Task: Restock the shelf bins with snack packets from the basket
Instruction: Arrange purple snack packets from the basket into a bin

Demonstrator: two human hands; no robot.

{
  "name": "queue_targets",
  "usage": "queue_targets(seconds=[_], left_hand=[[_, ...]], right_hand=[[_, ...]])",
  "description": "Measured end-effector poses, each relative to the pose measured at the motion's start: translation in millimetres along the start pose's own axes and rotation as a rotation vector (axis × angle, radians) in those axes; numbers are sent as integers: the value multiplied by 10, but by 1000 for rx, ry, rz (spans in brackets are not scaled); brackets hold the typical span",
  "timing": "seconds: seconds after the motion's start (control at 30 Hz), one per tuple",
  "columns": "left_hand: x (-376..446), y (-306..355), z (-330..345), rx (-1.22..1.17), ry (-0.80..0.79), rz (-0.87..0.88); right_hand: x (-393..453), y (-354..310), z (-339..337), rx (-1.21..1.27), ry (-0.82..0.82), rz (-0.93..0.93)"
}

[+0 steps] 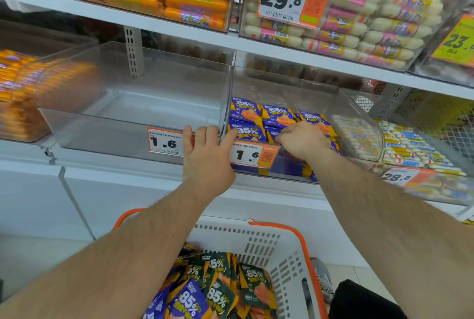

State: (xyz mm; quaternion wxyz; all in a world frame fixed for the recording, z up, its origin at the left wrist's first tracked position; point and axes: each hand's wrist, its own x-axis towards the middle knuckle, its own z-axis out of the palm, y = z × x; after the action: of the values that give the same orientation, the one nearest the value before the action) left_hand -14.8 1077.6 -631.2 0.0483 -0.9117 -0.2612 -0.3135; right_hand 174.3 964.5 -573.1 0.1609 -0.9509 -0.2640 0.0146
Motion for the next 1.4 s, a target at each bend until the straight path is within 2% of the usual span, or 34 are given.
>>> queue_targets(seconds=[0.07, 0.13, 0.17, 0.2, 0.27, 0.3, 0.37, 0.43, 0.53, 0.67, 0.87, 1.0, 1.23, 1.4], left_hand=[[-17, 3, -78, -45, -116, -12], [-119, -25, -143, -144, -129, 1], [-219, -57, -165, -206, -87, 16], [-355, -96, -174, -281, -60, 19], [-698, -185, -122, -442, -127, -39], [-876, -232, -79, -550, -237, -116], [-1207, -316, -15, -790, -505, -365], [-1520, -415, 57, -935, -650, -585], [-1933, -541, 146, -896, -757, -664], [-2307, -576, 213, -880, -829, -760], [-2552, -596, 262, -866, -856, -875], [-2529, -591, 274, -862, -858, -891], [-2475, -516, 214, -879, -863, -870], [-2300, -483, 170, -900, -769, -857]], right_hand=[[-183, 0, 45, -49, 434, -178], [-418, -45, 131, -44, 811, -433], [-574, -111, 189, -6, 893, -518], [-671, -139, 342, 46, 903, -572], [-961, -236, 661, 192, 800, -600], [-1111, -259, 855, 269, 706, -574], [-1384, -244, 1251, 366, 414, -445], [-1637, -204, 1616, 380, 72, -263], [-1959, -141, 2144, 372, -342, 0], [-2245, -15, 2701, 342, -624, 356], [-2461, 38, 3042, 350, -722, 455], [-2485, 17, 3074, 400, -651, 474], [-2446, -5, 3054, 584, -559, 656], [-2125, -11, 2573, 639, -495, 499]])
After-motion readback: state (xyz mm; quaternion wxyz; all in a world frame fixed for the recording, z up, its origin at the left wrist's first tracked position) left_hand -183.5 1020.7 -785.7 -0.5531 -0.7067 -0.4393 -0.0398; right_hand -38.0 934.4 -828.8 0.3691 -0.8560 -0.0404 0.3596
